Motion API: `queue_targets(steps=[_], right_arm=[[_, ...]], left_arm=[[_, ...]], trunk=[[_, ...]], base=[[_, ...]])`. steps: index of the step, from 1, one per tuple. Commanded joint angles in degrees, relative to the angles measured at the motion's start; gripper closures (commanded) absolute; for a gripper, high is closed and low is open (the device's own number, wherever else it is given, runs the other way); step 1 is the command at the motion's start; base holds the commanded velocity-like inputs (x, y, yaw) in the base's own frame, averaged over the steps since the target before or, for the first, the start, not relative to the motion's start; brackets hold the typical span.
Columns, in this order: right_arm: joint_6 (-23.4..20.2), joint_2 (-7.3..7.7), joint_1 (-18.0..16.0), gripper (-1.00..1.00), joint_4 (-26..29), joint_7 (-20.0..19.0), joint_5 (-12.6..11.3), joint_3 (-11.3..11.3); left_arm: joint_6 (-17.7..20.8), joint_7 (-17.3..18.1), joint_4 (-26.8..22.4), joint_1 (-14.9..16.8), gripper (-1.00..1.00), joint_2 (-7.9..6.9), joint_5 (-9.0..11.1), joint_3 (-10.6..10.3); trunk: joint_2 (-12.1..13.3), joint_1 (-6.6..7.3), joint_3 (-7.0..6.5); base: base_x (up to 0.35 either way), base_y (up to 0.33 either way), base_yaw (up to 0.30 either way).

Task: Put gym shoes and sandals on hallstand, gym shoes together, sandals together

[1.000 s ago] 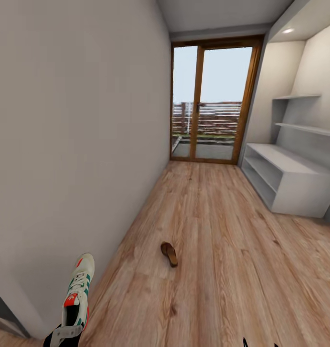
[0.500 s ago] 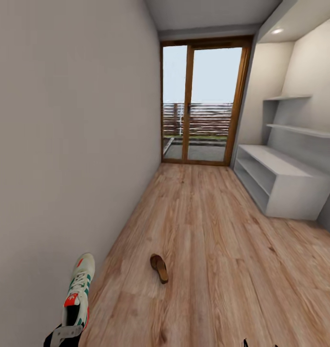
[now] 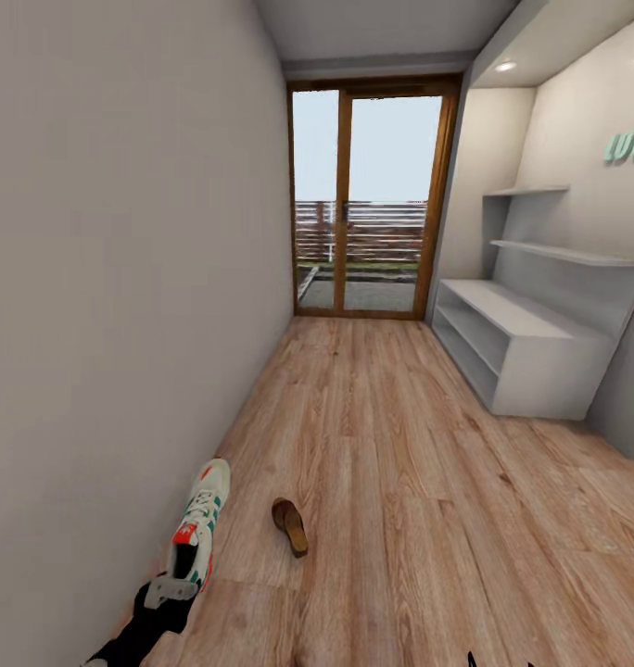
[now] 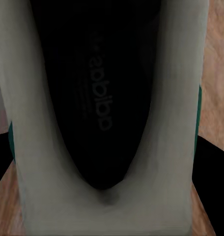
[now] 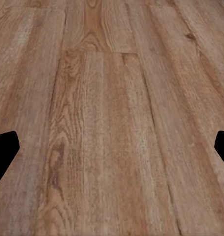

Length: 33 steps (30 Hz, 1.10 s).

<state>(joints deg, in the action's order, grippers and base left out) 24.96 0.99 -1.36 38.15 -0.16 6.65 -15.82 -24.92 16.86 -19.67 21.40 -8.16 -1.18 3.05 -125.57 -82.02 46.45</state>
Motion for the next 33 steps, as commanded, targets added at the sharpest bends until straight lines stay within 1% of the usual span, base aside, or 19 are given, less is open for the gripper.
queue_targets(steps=[1, 2, 3, 4, 5, 7, 8, 10, 11, 12, 13, 14, 15, 16, 17, 22, 25, 29, 33], right_arm=[[0.2, -0.06, 0.0, -1.0, 0.0, 0.0, 0.6, -0.2], [0.2, -0.07, 0.0, -1.0, 0.0, 0.0, 0.6, -0.2], [0.2, -0.09, 0.0, -1.0, -0.1, 0.0, 0.6, -0.2], [0.2, -0.1, 0.0, -1.0, -0.1, 0.0, 0.6, -0.2], [0.2, -0.1, 0.0, -1.0, -0.1, 0.0, 0.6, -0.2], [0.2, -0.1, -0.1, -1.0, 0.0, -0.1, 0.7, -0.2], [0.1, -0.11, -0.1, -1.0, 0.0, -0.2, 0.7, 0.0], [0.1, -0.11, -0.1, -1.0, 0.1, -0.2, 0.8, 0.5], [-0.2, -0.11, -0.2, -1.0, 0.2, -0.2, 0.8, 2.6], [-1.4, -0.11, -0.9, -1.0, 0.4, 0.0, 0.8, 5.7], [-2.8, -0.11, -1.9, -1.0, 0.7, 0.1, 0.8, 7.6], [-3.7, -0.11, -2.5, -1.0, 0.9, 0.2, 0.8, 8.3], [-5.9, -0.11, -4.0, -1.0, 1.3, 0.2, 0.7, 9.4], [-7.1, -0.11, -4.8, -1.0, 1.6, 0.2, 0.7, 9.8], [-9.9, -0.11, -6.7, -1.0, 1.9, 0.2, 0.7, 10.4], [-20.4, -0.17, -13.6, -1.0, 2.4, -0.2, 0.6, 11.4], [-22.6, -0.15, -15.0, -1.0, 2.3, -0.3, 0.6, 11.6], [-23.6, -0.22, -15.6, -1.0, 1.7, -0.3, 0.6, 11.7], [-23.9, -1.15, -15.9, -1.0, -0.1, -0.4, 0.7, 13.0]], left_arm=[[2.9, 2.1, -0.5, 1.8, 1.0, 0.38, -0.6, 0.7], [4.3, 3.1, -0.8, 2.7, 1.0, 0.57, -0.9, 0.6], [7.1, 5.0, -1.4, 4.5, 1.0, 0.88, -1.4, 0.6], [10.9, 7.8, -2.2, 7.3, 1.0, 1.29, -1.8, 0.6], [11.9, 8.6, -2.4, 8.3, 1.0, 1.43, -1.9, 0.6], [15.1, 11.0, -3.0, 11.7, 1.0, 2.15, -2.2, 0.6], [18.1, 12.5, -3.3, 15.1, 1.0, 3.38, -3.0, 0.5], [19.7, 13.0, -3.3, 16.7, 1.0, 4.05, -3.9, 0.5], [22.5, 13.5, -3.4, 19.1, 1.0, 5.2, -5.9, 0.5], [25.2, 13.8, -3.4, 21.5, 1.0, 6.41, -7.8, 0.5], [26.5, 14.1, -3.4, 22.9, 1.0, 7.07, -8.7, 0.5], [27.1, 14.3, -3.4, 23.6, 1.0, 7.31, -9.0, 0.5], [28.1, 14.9, -3.4, 24.9, 1.0, 7.65, -9.4, 0.6], [28.5, 15.4, -3.4, 25.5, 1.0, 7.77, -9.5, 0.6], [29.5, 16.5, -3.4, 26.7, 1.0, 7.94, -9.8, 0.6], [32.9, 19.8, -3.5, 30.0, 1.0, 8.17, -10.2, 0.6], [33.4, 20.3, -3.5, 30.4, 1.0, 8.11, -10.2, 0.6], [33.6, 20.5, -3.5, 30.4, 1.0, 8.07, -10.2, 0.6], [33.6, 20.5, -3.5, 30.3, 1.0, 8.06, -10.2, 0.6]], trunk=[[0.0, 0.01, 0.06], [0.0, 0.01, 0.06], [0.0, 0.01, 0.06], [0.0, 0.01, 0.06], [0.0, 0.01, 0.06], [0.0, 0.01, 0.06], [0.0, 0.01, 0.06], [0.0, 0.01, 0.06], [0.0, 0.01, 0.06], [0.0, 0.01, 0.06], [0.0, 0.01, 0.06], [0.0, 0.01, 0.06], [0.0, 0.01, 0.06], [0.0, 0.01, 0.06], [0.0, 0.01, 0.06], [0.0, 0.01, 0.06], [0.0, 0.01, 0.06], [0.0, 0.01, 0.06], [0.0, 0.01, 0.06]], base=[[0.001, 0.0, -0.003], [0.001, 0.0, -0.002], [0.001, 0.0, -0.001], [0.0, 0.0, 0.0], [0.0, 0.0, 0.0], [0.0, 0.0, 0.0], [0.0, 0.0, 0.0], [0.0, 0.0, 0.0], [0.0, 0.0, 0.0], [0.0, 0.0, 0.0], [0.0, 0.0, 0.0], [0.0, 0.0, 0.0], [0.0, 0.0, 0.0], [0.0, 0.0, 0.0], [0.0, 0.0, 0.0], [0.0, 0.0, 0.0], [0.0, 0.0, 0.0], [0.0, 0.0, 0.0], [0.075, 0.0, 0.0]])
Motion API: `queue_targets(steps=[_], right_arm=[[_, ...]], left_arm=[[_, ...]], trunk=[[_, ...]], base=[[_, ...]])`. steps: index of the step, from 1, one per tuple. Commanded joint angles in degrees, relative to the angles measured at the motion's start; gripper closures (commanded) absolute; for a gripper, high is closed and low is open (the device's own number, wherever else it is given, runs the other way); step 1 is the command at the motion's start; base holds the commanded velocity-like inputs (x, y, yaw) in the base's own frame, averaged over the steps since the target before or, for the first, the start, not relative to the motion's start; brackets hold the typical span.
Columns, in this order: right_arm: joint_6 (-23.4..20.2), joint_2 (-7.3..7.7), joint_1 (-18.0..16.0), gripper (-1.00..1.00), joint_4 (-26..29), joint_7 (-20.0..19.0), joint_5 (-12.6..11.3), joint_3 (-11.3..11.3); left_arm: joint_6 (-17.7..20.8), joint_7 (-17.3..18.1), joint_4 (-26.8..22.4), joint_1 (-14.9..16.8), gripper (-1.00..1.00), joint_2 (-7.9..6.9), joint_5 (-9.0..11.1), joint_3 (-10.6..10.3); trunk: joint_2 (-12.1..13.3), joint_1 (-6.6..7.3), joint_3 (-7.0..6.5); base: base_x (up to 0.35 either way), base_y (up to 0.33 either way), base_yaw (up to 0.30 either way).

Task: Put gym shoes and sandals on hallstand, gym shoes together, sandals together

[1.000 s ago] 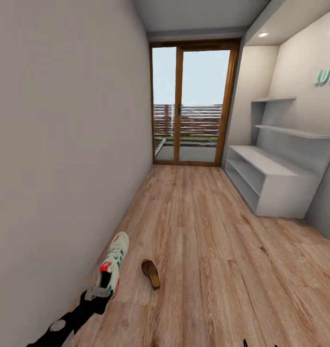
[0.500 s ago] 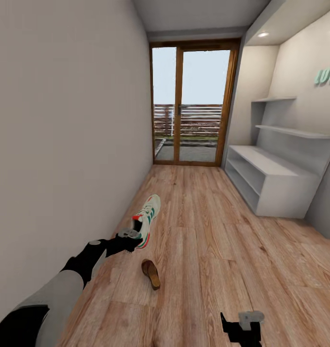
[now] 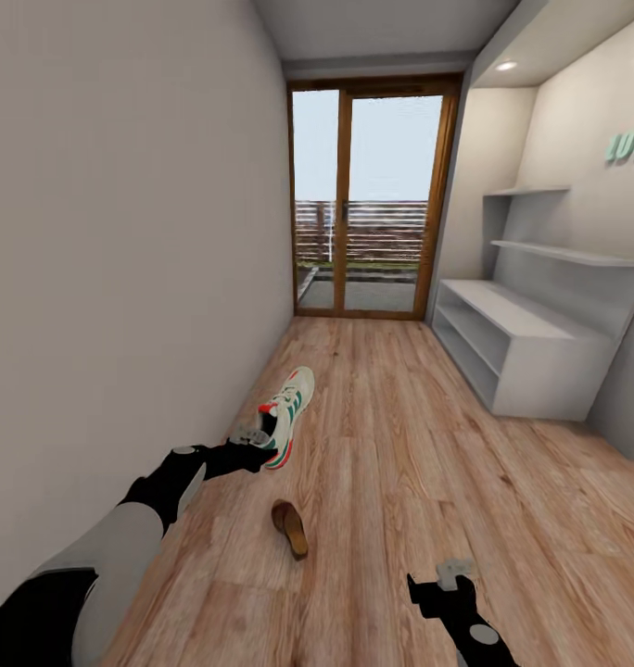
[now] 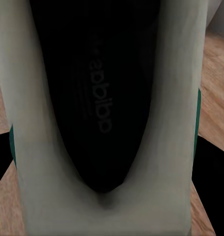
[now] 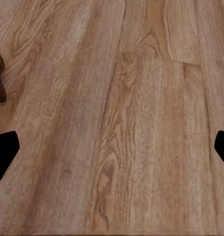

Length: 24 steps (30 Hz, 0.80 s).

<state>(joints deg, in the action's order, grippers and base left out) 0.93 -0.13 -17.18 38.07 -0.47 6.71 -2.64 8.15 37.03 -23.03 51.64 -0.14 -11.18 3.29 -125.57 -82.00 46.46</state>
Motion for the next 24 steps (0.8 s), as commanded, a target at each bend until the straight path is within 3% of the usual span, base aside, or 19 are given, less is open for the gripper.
queue_targets(steps=[1, 4, 7, 24], right_arm=[[0.0, -0.32, -0.1, -1.0, -0.7, 0.0, 0.6, 0.9], [0.1, -0.67, -0.1, -1.0, -2.0, 0.1, 0.7, 3.7], [0.6, -0.77, -0.1, -1.0, -2.4, 0.2, 0.7, 4.9], [1.2, -0.84, -0.1, -1.0, -2.6, 0.2, 0.4, 5.5]], left_arm=[[0.5, 0.4, -0.1, 0.0, 1.0, 0.04, -0.2, 0.4], [0.4, 0.4, -0.1, -0.1, 1.0, 0.05, -0.2, 0.5], [0.4, 0.4, -0.1, -0.2, 1.0, 0.05, -0.2, 0.5], [0.2, 0.6, -0.1, -0.3, 1.0, 0.05, -0.2, 0.5]], trunk=[[0.0, 0.0, 0.06], [0.0, 0.0, 0.06], [0.0, 0.0, 0.06], [0.0, 0.0, 0.06]], base=[[0.213, 0.0, 0.0], [0.269, 0.0, 0.0], [0.312, 0.0, 0.0], [0.334, 0.0, 0.0]])
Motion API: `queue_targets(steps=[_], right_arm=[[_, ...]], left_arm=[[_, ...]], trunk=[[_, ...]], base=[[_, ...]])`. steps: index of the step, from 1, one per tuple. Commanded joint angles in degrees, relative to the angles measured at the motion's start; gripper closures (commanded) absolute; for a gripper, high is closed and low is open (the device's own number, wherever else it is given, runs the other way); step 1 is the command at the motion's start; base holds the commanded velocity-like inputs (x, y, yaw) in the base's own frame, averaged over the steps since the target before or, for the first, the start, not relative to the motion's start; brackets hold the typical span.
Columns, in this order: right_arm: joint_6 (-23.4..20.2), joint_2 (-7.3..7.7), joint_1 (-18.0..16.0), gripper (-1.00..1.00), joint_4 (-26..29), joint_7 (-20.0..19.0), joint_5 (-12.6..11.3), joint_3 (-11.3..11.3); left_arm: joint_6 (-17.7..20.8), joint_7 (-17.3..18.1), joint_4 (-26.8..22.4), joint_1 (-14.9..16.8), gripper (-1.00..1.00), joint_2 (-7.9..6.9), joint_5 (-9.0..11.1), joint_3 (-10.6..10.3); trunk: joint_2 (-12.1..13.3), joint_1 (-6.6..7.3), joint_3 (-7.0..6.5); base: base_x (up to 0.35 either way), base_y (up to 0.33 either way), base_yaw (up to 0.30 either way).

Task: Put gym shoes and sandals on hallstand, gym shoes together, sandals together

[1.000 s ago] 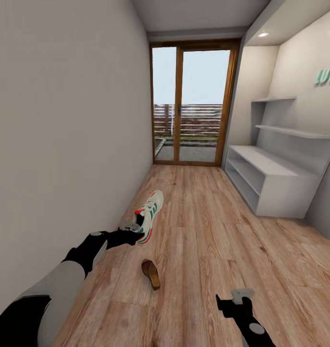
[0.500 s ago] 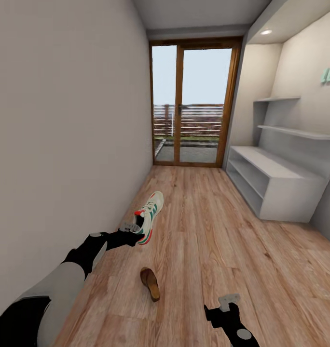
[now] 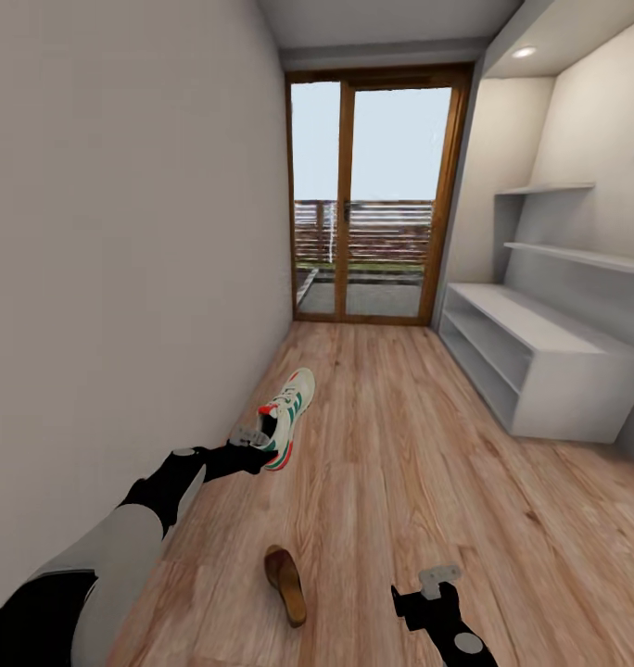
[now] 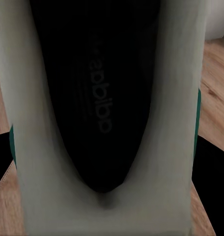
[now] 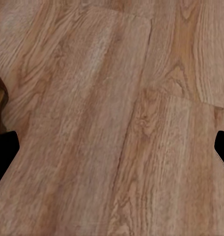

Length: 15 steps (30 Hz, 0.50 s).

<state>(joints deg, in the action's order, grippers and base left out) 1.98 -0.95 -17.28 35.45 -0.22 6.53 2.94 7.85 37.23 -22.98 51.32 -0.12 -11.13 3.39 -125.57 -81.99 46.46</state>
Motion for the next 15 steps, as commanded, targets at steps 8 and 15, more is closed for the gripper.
queue_targets(steps=[8, 15], right_arm=[[0.5, 0.07, 0.0, -1.0, 0.0, 0.0, 0.6, -0.1], [1.5, 0.13, 0.0, -1.0, 0.0, 0.0, 0.6, -0.1]], left_arm=[[0.5, 0.4, -0.1, 0.0, 1.0, 0.03, -0.2, 0.4], [0.4, 0.4, -0.1, 0.0, 1.0, -0.03, -0.2, 0.4]], trunk=[[0.0, -0.02, 0.06], [0.0, -0.02, 0.06]], base=[[0.337, 0.0, 0.0], [0.336, 0.0, 0.0]])
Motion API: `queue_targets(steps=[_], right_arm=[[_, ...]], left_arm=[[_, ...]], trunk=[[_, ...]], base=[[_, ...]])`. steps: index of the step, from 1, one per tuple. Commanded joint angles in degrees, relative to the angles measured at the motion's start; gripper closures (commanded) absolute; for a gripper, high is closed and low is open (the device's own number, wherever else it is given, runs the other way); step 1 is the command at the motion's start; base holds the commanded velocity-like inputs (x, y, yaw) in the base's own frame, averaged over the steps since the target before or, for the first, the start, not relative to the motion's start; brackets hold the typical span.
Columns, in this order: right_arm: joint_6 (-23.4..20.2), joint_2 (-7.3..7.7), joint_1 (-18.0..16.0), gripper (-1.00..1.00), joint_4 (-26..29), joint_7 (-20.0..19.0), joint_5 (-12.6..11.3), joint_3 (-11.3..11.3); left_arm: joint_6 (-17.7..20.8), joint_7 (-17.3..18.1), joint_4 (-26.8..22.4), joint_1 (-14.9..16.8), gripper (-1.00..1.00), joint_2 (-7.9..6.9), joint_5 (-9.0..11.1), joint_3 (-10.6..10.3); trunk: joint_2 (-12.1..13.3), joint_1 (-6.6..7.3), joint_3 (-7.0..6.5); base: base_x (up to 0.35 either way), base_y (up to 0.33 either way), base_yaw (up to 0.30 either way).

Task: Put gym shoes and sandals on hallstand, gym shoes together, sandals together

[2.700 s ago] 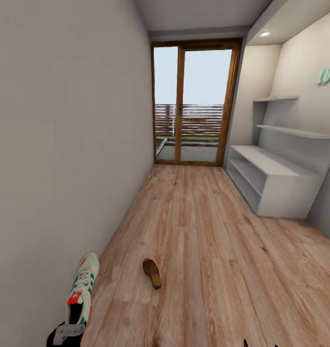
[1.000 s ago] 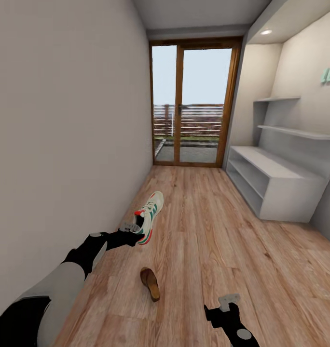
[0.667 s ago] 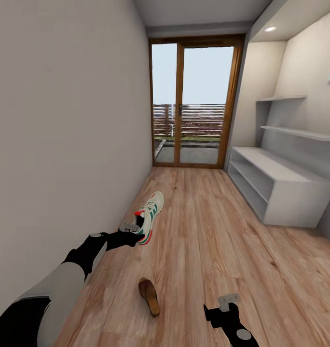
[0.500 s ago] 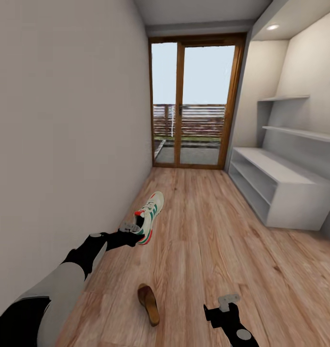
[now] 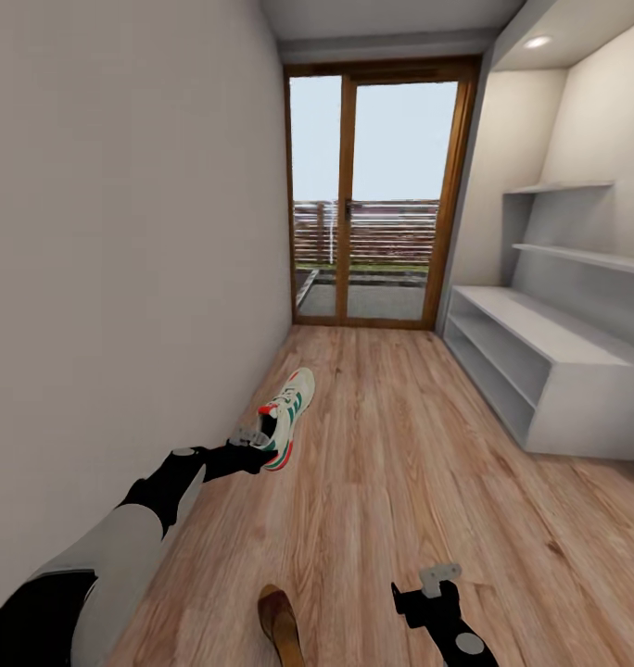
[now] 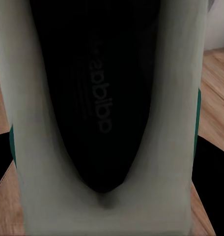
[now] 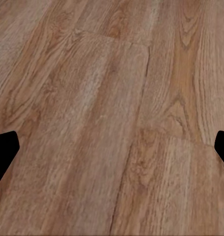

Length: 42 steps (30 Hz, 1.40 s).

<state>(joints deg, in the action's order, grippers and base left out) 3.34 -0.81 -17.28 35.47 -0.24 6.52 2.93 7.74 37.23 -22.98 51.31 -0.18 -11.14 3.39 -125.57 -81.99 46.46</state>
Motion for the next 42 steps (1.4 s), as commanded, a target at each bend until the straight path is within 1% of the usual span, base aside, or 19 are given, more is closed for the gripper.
queue_targets(steps=[1, 11, 18, 22, 27, 35, 42], right_arm=[[0.2, 0.01, 0.0, -1.0, 0.0, 0.0, 0.6, -0.1], [0.1, -0.05, 0.0, -1.0, 0.0, 0.1, 0.6, -0.1], [0.1, -0.07, 0.0, -1.0, 0.0, 0.1, 0.6, -0.1], [0.1, -0.09, 0.0, -1.0, 0.0, 0.1, 0.5, -0.1], [0.1, -0.15, 0.0, -1.0, 0.0, 0.2, 0.5, 0.0], [0.1, -0.16, 0.0, -1.0, -0.1, 0.3, 0.5, -0.1], [0.1, -0.16, 0.0, -1.0, -0.1, 0.3, 0.5, -0.2]], left_arm=[[0.5, 0.4, -0.1, 0.1, 1.0, 0.01, -0.2, 0.3], [0.5, 0.4, -0.1, 0.1, 1.0, 0.07, -0.2, 0.3], [0.5, 0.4, -0.1, 0.1, 1.0, 0.03, -0.2, 0.4], [0.4, 0.4, -0.1, 0.1, 1.0, 0.04, -0.2, 0.4], [0.5, 0.4, -0.1, 0.1, 1.0, 0.13, -0.2, 0.4], [0.5, 0.3, -0.1, 0.1, 1.0, 0.12, -0.3, 0.3], [0.4, 0.3, -0.1, 0.1, 1.0, -0.03, -0.1, 0.3]], trunk=[[0.0, -0.02, 0.06], [0.0, -0.02, 0.06], [0.0, -0.02, 0.06], [0.0, -0.02, 0.11], [0.0, -0.02, 0.21], [0.0, -0.02, 0.36], [0.0, -0.02, 0.38]], base=[[0.102, 0.0, 0.0], [0.042, 0.0, 0.0], [0.251, 0.0, 0.01], [0.277, 0.0, 0.159], [0.085, 0.0, 0.242], [0.013, 0.0, 0.238], [-0.1, 0.055, 0.045]])
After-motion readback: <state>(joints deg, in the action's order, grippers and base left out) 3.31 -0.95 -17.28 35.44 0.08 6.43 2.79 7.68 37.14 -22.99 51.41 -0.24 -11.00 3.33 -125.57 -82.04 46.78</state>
